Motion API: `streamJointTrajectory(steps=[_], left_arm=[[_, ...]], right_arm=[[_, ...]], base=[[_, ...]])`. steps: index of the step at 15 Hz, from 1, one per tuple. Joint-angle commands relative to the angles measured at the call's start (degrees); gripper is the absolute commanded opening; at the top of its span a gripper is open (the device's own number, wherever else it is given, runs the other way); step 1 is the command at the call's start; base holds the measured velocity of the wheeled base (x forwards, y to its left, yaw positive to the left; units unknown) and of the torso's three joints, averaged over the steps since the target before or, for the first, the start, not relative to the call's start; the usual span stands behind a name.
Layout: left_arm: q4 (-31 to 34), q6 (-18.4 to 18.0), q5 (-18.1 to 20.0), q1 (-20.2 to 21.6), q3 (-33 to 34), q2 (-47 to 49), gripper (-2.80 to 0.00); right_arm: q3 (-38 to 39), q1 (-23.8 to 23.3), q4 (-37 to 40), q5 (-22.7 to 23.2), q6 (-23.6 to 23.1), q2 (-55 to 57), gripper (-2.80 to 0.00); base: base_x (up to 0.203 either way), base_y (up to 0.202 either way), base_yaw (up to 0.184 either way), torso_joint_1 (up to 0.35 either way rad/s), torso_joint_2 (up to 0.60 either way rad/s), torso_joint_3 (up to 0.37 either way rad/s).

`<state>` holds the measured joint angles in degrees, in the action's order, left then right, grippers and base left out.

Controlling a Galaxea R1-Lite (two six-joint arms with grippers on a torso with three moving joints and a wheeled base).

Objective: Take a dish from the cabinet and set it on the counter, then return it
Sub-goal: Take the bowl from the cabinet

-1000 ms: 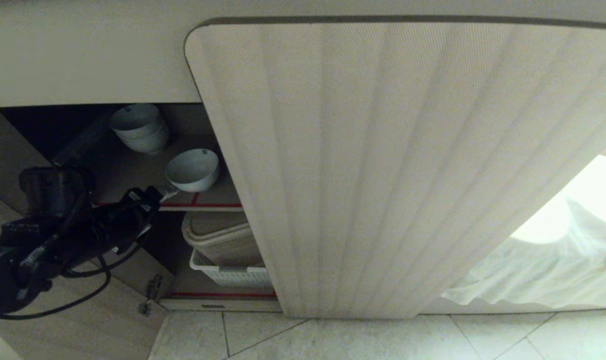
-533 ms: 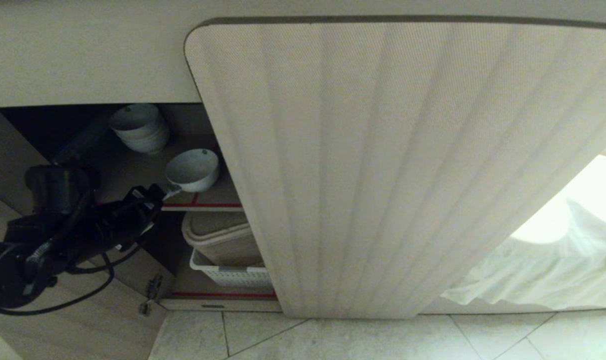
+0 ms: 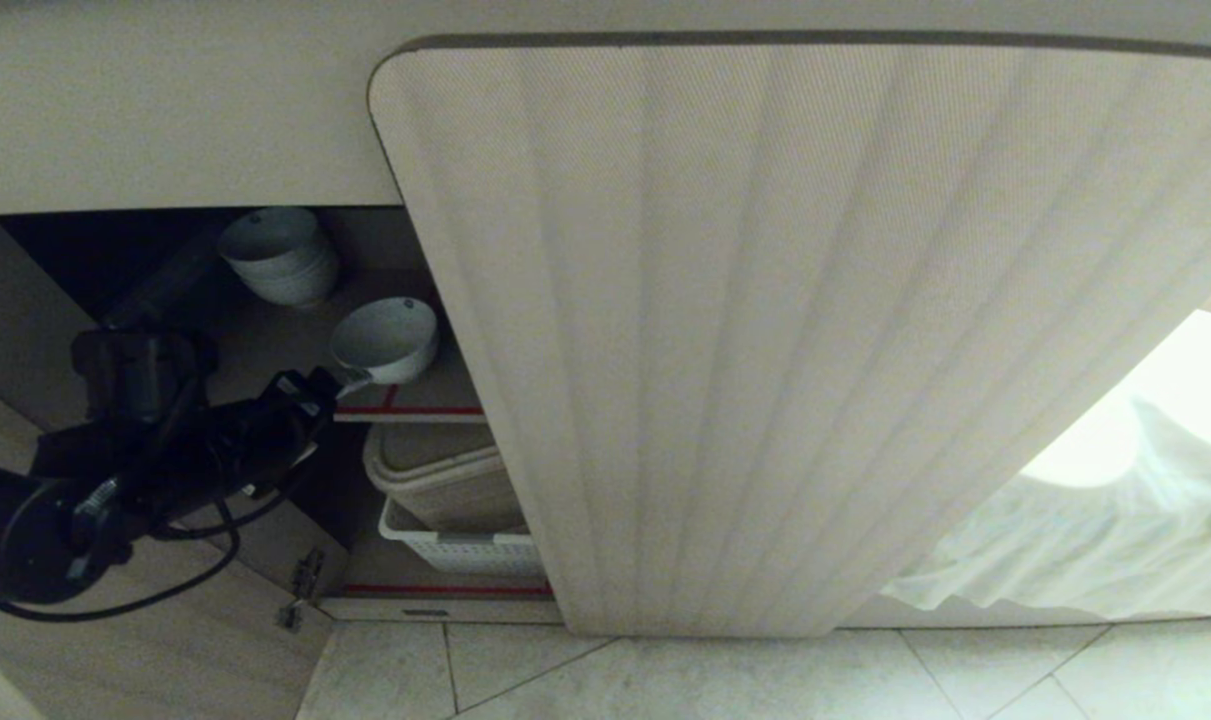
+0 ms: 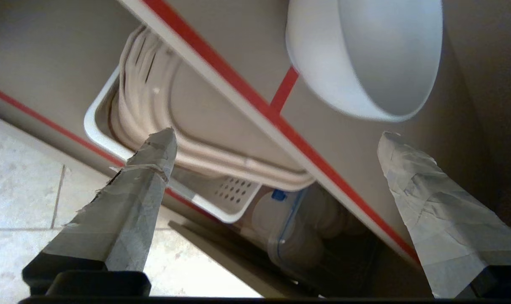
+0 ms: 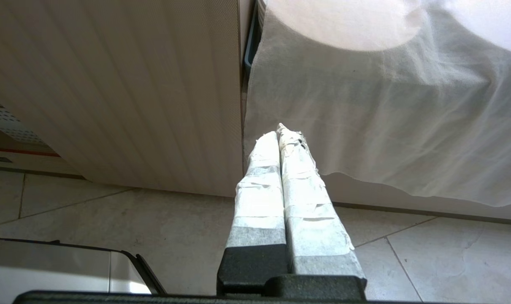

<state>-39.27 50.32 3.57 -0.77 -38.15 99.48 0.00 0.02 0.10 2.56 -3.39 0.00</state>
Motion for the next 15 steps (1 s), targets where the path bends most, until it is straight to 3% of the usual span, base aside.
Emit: streamJointTrajectory(steps=[1,15], left_arm=[[-0.1,0.3,0.0,0.0,-1.8,1.3,0.00],[6.4,0.3,-2.1,0.1,-9.4,4.5,0.00]], right_arm=[[0.0,0.1,0.0,0.1,0.0,0.0,-2.80],[0.0,0.0,0.0,0.0,0.0,0.0,-2.80]], base=[[0.000,0.000,0.000,0.000,0.00,0.000],[0.000,0.000,0.000,0.000,0.00,0.000]])
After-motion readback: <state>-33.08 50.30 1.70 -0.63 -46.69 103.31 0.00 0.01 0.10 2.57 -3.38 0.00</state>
